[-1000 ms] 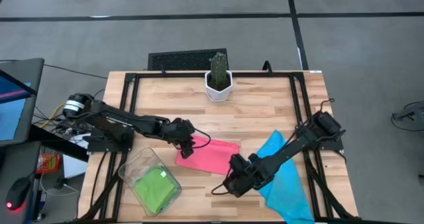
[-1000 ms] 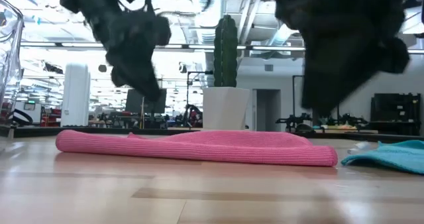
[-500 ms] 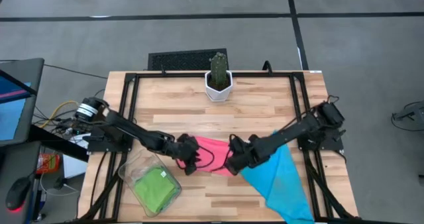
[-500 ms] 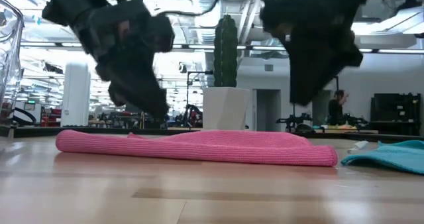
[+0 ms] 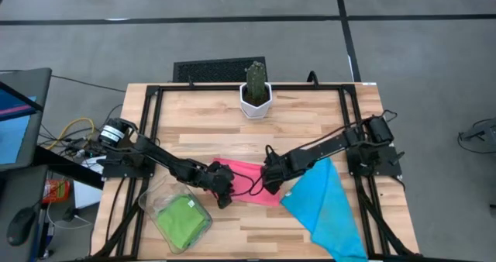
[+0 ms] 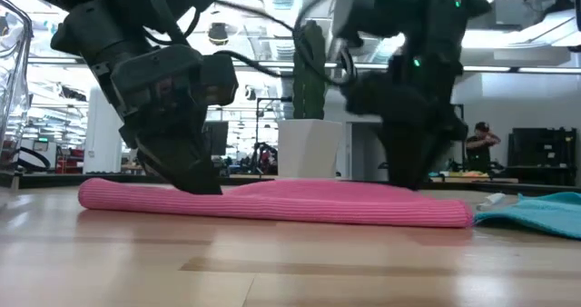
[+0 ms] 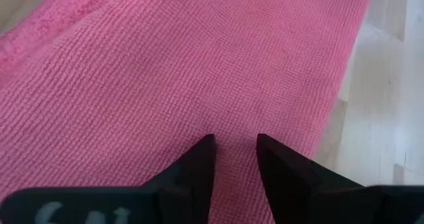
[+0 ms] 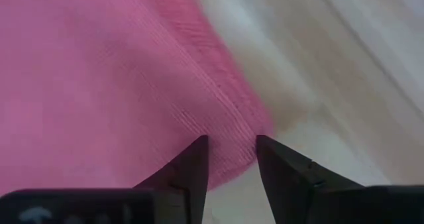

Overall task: Fold microfiber towels
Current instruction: Fold the pink microfiber cloth

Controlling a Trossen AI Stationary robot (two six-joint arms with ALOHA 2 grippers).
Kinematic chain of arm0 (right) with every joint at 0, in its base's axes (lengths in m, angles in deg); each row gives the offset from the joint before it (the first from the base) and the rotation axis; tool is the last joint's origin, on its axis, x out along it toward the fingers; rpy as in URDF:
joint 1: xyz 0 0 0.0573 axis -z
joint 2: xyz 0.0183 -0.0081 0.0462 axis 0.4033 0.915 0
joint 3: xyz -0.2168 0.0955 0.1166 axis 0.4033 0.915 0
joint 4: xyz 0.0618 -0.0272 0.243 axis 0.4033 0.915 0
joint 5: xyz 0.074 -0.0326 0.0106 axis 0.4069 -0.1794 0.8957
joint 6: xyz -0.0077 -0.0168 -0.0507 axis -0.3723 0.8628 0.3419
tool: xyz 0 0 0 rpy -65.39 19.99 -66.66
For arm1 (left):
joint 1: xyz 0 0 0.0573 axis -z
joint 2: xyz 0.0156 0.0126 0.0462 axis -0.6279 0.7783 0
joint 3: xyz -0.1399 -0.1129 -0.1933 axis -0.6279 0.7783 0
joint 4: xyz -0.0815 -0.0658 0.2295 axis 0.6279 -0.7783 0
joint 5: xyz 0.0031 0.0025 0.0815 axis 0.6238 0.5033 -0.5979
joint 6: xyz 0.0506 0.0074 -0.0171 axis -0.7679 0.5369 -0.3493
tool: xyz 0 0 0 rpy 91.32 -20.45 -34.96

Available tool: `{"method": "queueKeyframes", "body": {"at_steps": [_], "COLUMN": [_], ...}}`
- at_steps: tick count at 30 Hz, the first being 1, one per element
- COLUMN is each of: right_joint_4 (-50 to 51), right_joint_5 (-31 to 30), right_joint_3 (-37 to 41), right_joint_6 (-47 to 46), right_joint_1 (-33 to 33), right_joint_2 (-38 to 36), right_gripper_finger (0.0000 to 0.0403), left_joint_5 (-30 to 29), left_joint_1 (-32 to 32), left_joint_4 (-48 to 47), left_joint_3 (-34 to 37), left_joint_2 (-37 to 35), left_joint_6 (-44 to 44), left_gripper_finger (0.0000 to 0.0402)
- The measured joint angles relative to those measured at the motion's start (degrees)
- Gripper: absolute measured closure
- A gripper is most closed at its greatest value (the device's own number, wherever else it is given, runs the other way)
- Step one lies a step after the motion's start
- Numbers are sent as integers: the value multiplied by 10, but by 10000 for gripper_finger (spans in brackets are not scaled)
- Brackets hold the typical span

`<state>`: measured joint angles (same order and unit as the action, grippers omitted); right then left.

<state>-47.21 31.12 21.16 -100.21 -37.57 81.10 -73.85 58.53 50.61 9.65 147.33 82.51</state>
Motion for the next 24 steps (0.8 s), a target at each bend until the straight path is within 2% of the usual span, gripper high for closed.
{"method": "queueKeyframes", "body": {"at_steps": [6,15,19,24], "right_joint_4": [21,27,10,-94], "right_joint_5": [-3,-6,-14,-75], "right_joint_3": [8,8,8,6], "right_joint_6": [6,13,-4,-42], "right_joint_1": [24,39,8,-81], "right_joint_2": [-1,-57,-105,-123], "right_gripper_finger": [257,258,255,259], "left_joint_5": [0,10,40,34], "left_joint_1": [0,0,-5,-20], "left_joint_4": [-4,-1,-9,2], "left_joint_3": [0,2,-2,-12], "left_joint_2": [0,-4,-28,-87], "left_joint_6": [-3,10,11,-2], "left_gripper_finger": [292,292,292,292]}}
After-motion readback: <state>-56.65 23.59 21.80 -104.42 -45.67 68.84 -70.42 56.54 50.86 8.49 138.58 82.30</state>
